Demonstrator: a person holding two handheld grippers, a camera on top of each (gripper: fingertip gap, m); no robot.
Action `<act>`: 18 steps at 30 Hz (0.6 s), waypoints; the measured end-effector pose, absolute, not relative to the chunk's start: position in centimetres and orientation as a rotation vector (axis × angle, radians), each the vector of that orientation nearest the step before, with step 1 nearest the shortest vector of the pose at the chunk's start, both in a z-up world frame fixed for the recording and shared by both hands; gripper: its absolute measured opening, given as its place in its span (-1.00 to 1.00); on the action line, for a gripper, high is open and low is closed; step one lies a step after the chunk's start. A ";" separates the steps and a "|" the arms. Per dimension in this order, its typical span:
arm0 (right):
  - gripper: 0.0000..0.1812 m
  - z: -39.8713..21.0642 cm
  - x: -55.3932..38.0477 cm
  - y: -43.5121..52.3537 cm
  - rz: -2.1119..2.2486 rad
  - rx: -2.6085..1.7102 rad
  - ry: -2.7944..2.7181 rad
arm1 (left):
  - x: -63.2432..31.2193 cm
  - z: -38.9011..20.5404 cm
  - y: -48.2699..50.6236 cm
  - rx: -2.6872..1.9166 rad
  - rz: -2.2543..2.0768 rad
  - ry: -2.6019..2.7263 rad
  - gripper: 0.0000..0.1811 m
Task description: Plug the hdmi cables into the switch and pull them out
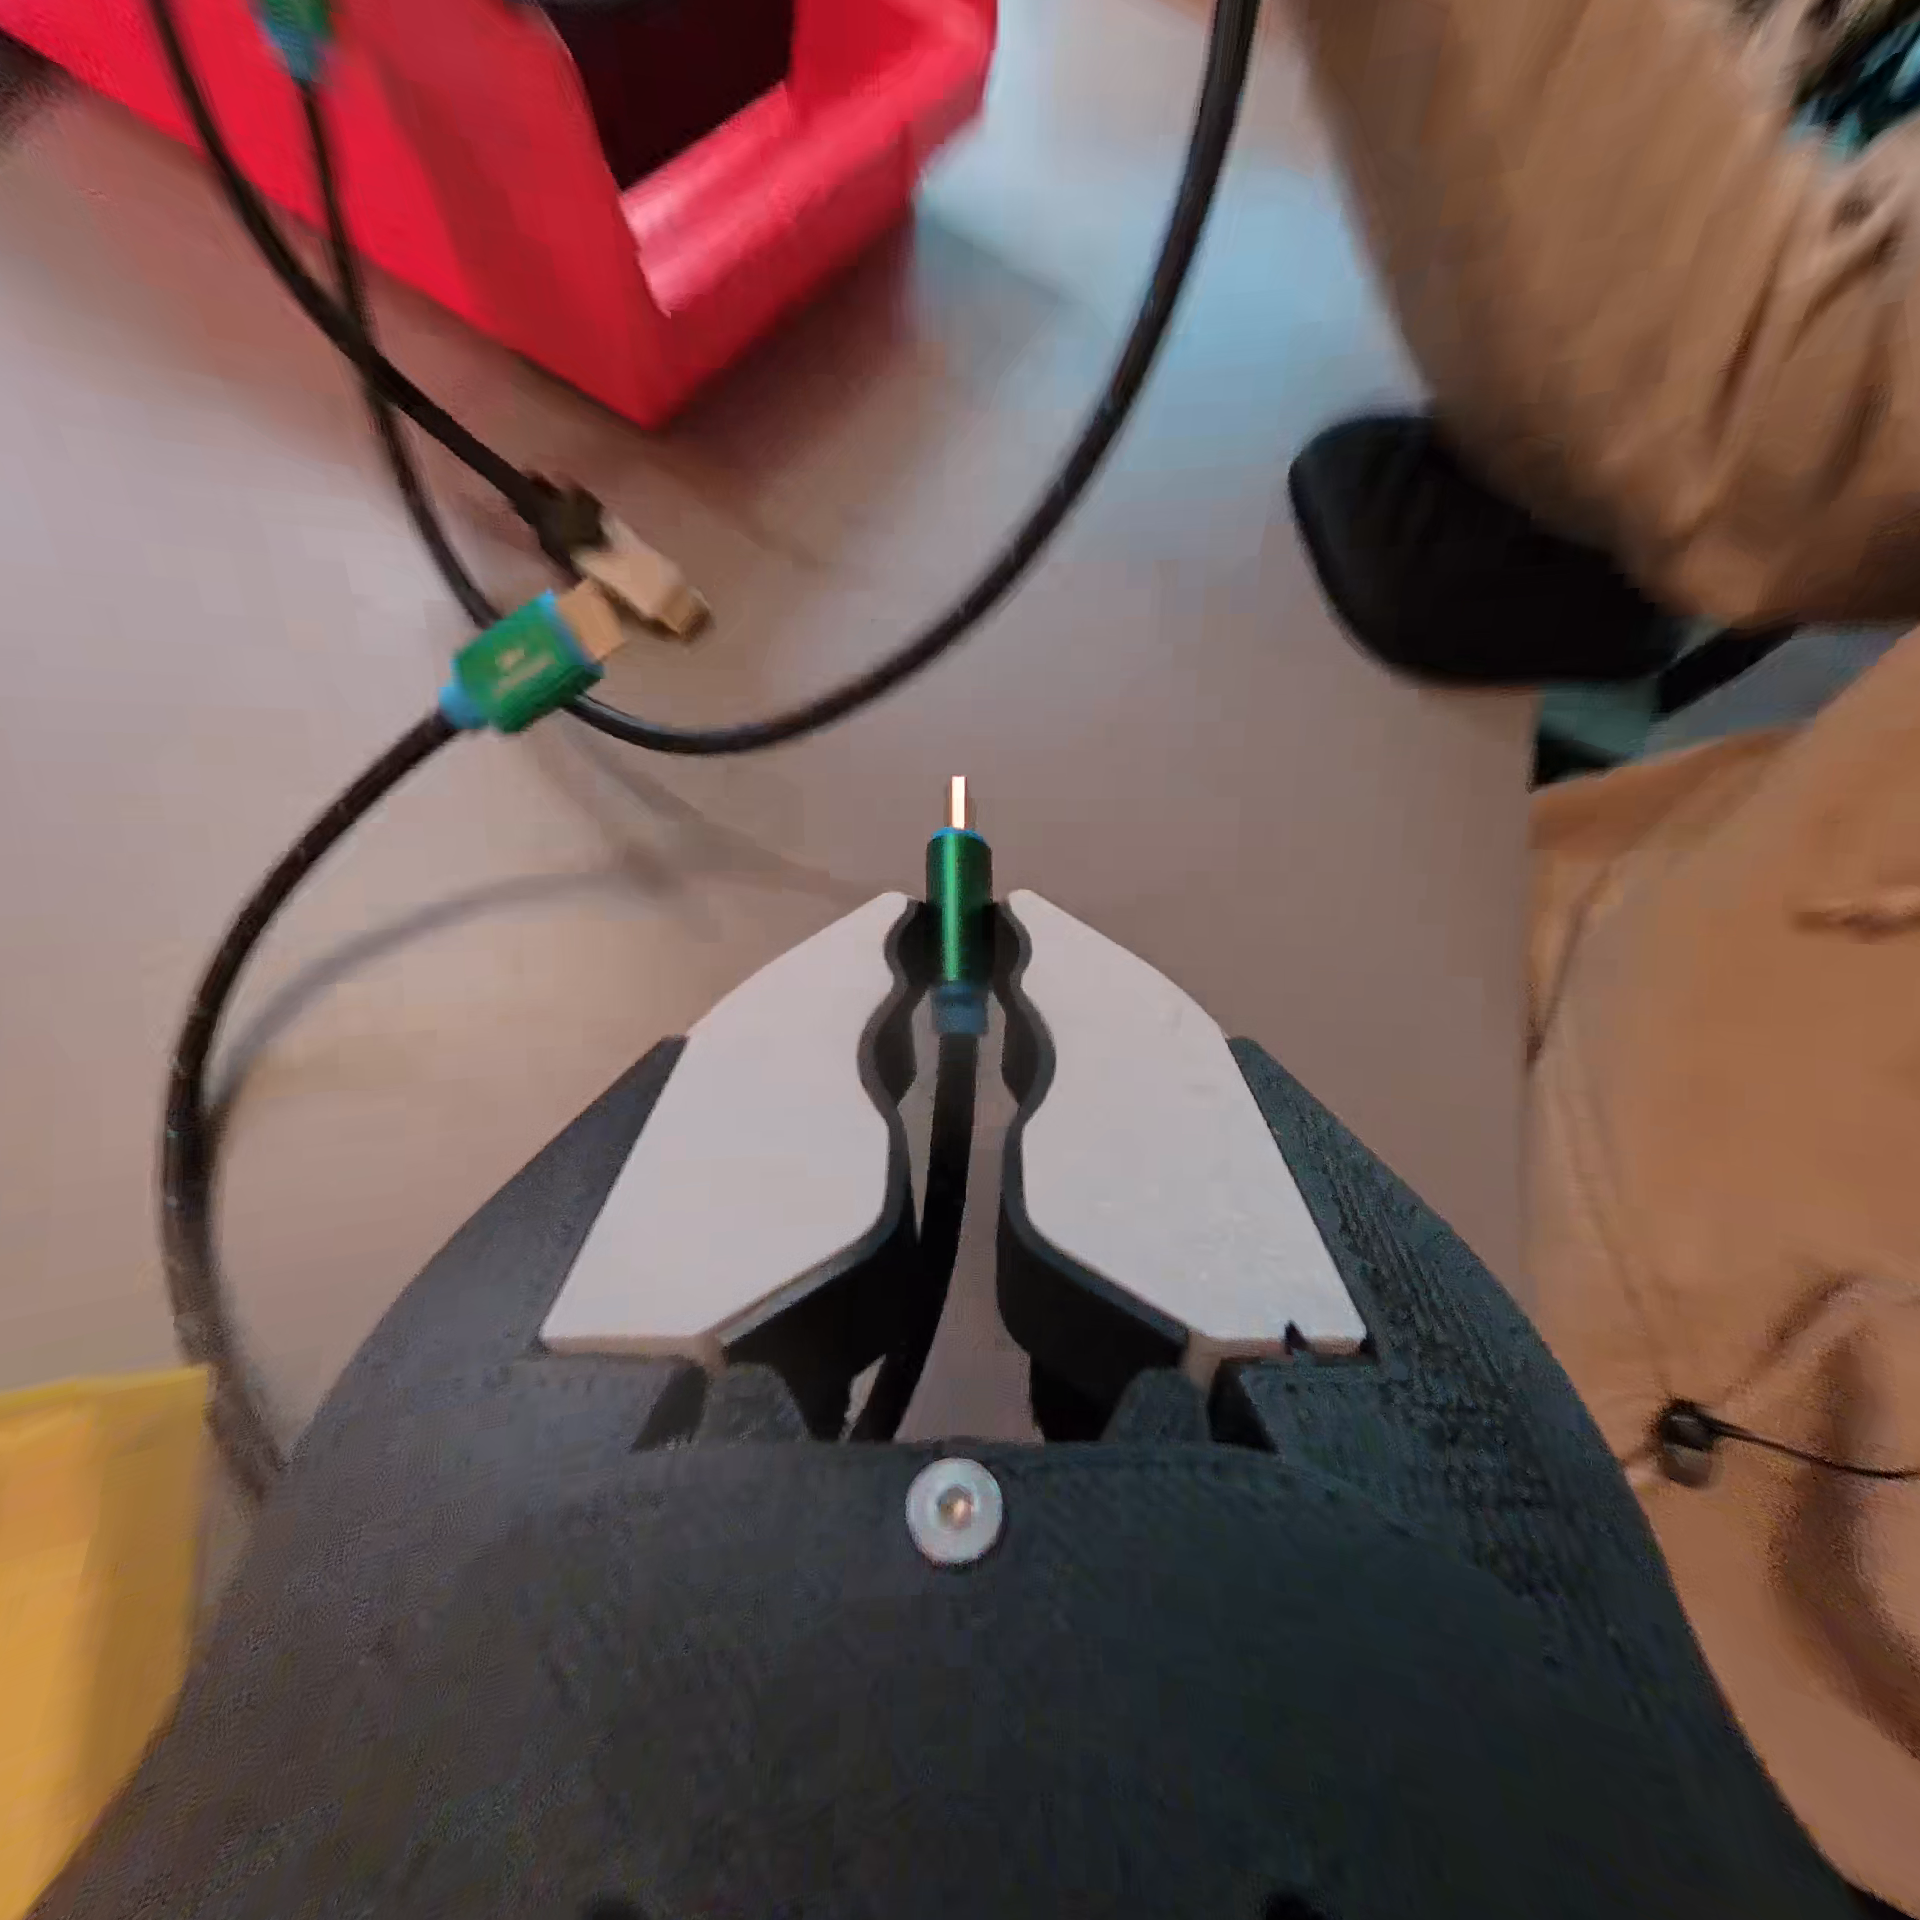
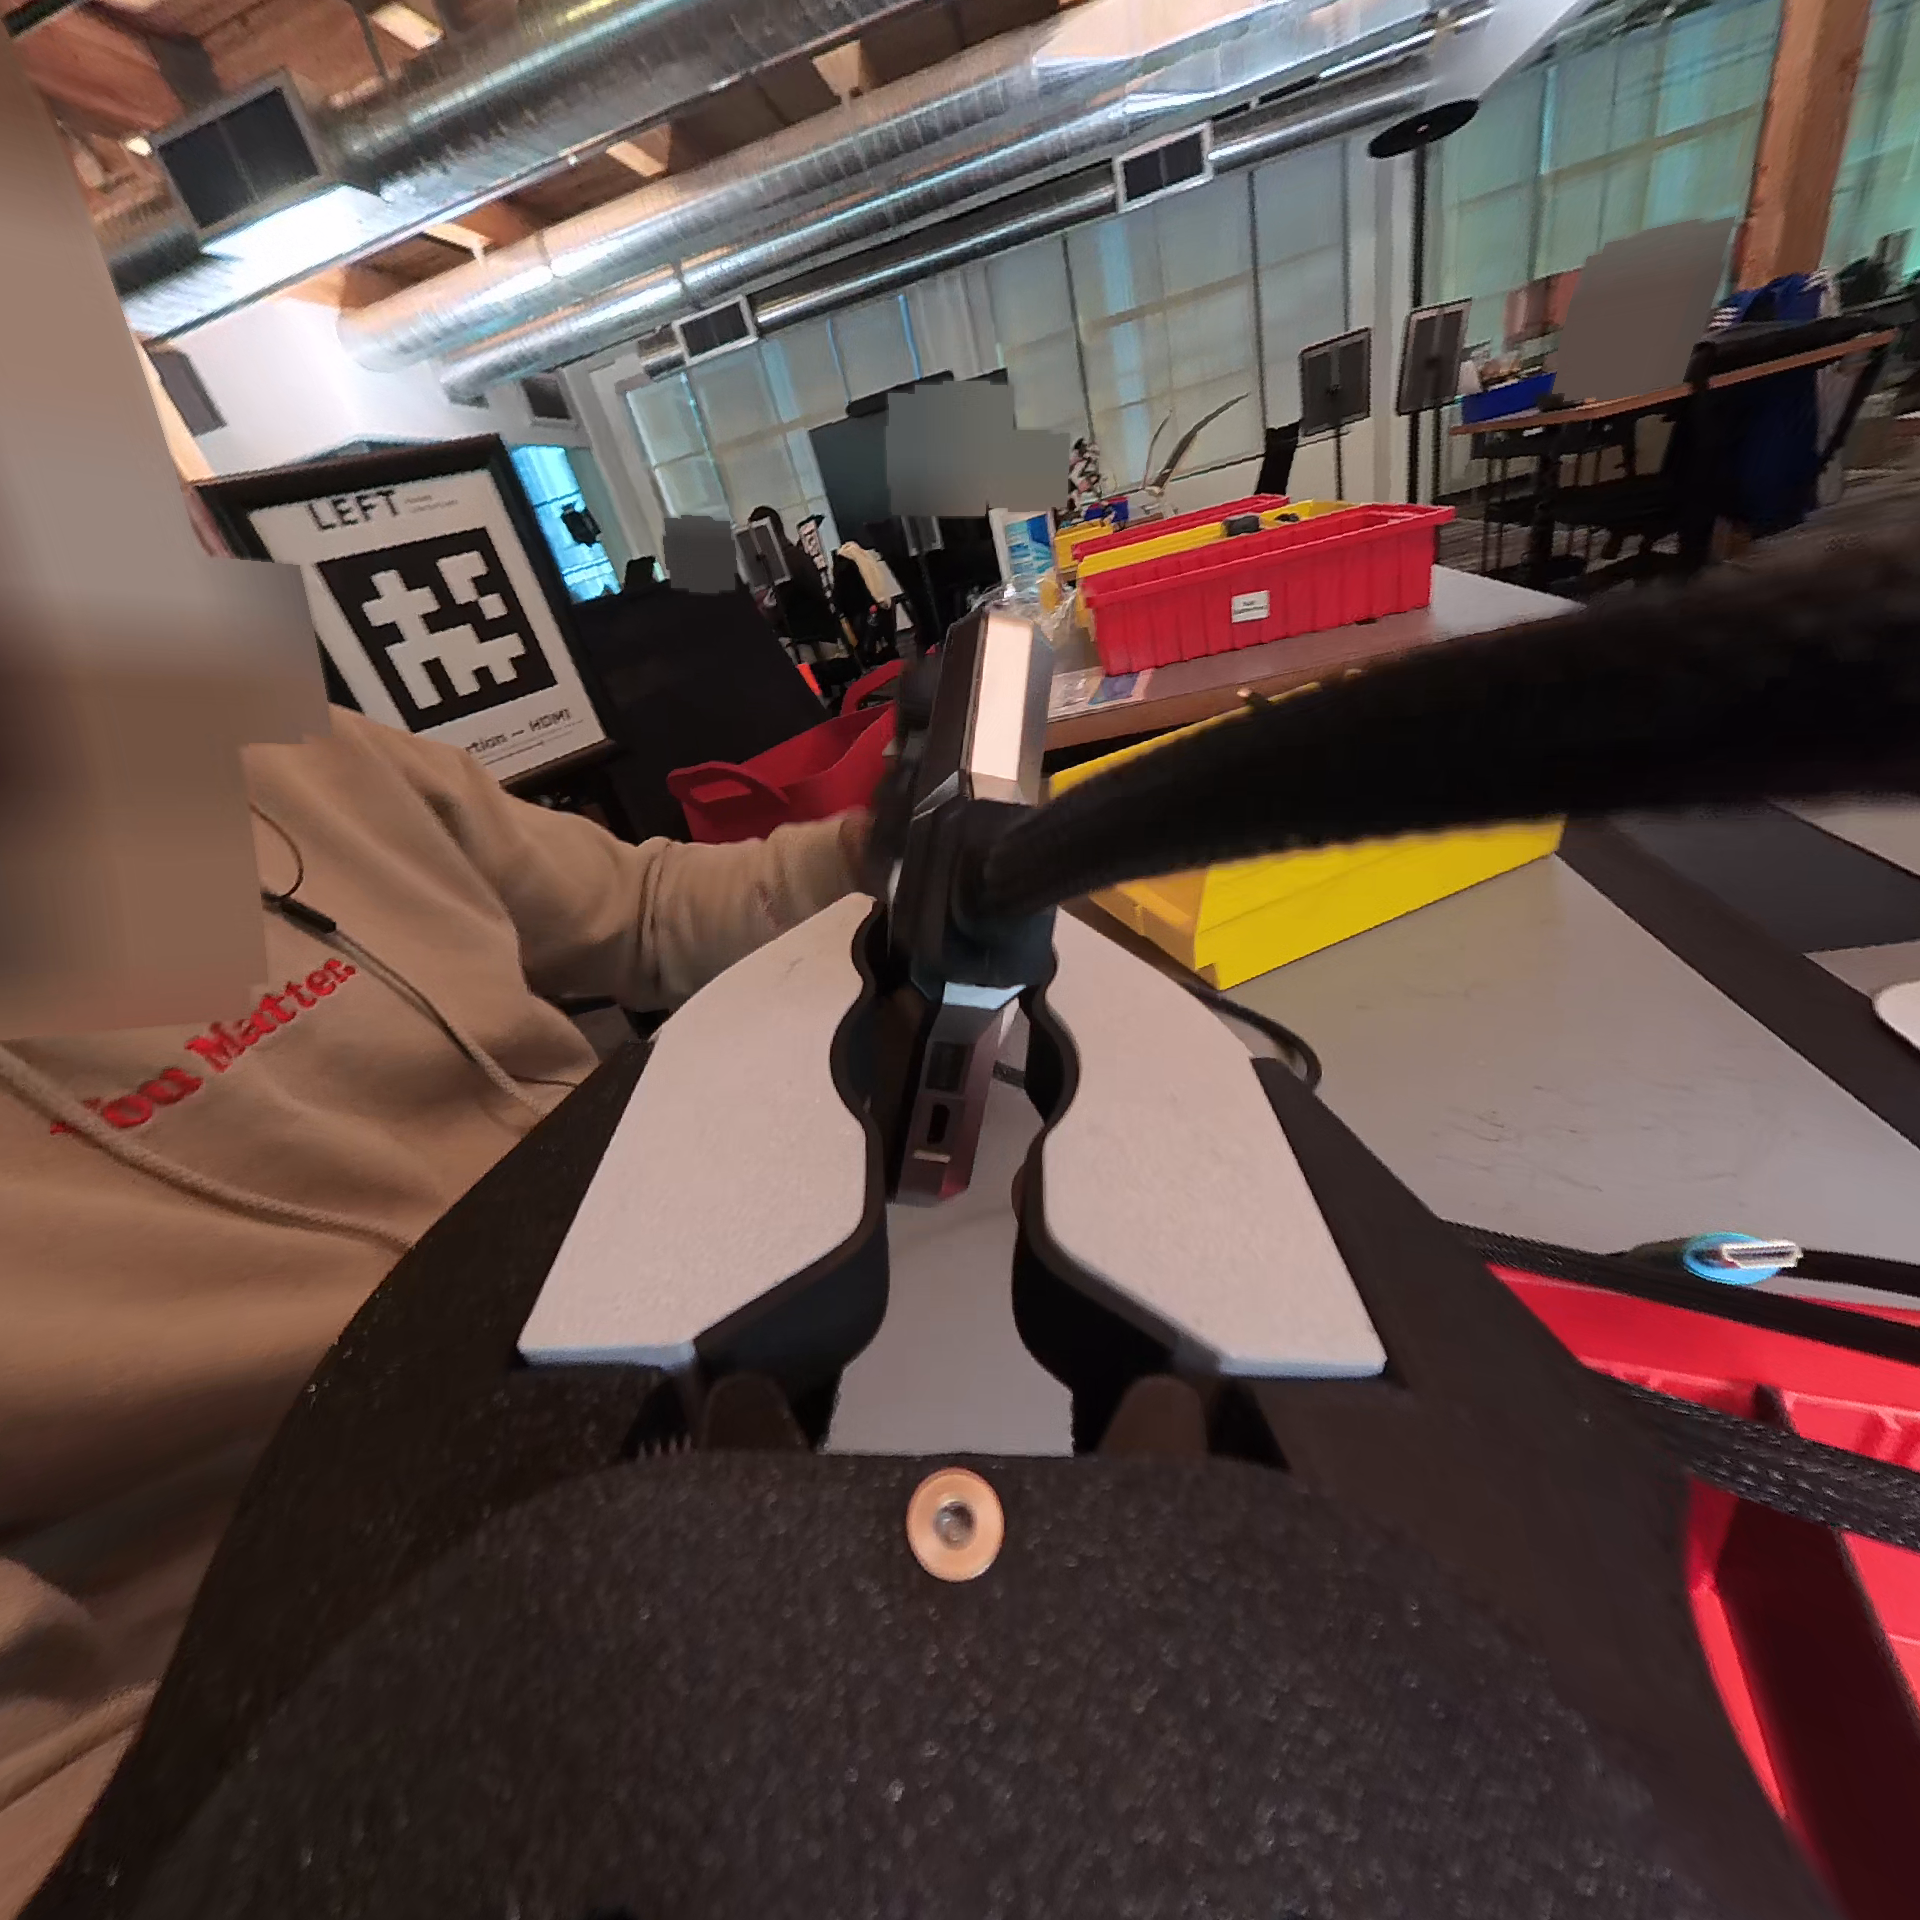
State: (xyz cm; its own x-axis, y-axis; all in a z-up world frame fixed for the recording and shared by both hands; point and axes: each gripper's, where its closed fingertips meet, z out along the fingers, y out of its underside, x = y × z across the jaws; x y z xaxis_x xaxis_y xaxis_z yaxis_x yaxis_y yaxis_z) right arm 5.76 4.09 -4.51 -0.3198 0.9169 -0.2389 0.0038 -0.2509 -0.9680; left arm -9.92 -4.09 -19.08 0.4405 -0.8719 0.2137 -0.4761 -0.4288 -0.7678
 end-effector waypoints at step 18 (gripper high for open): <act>-0.74 -3.5 3.4 2.6 1.660 -1.180 -1.345 | -2.9 -5.9 -0.5 -1.833 -0.913 1.168 -0.86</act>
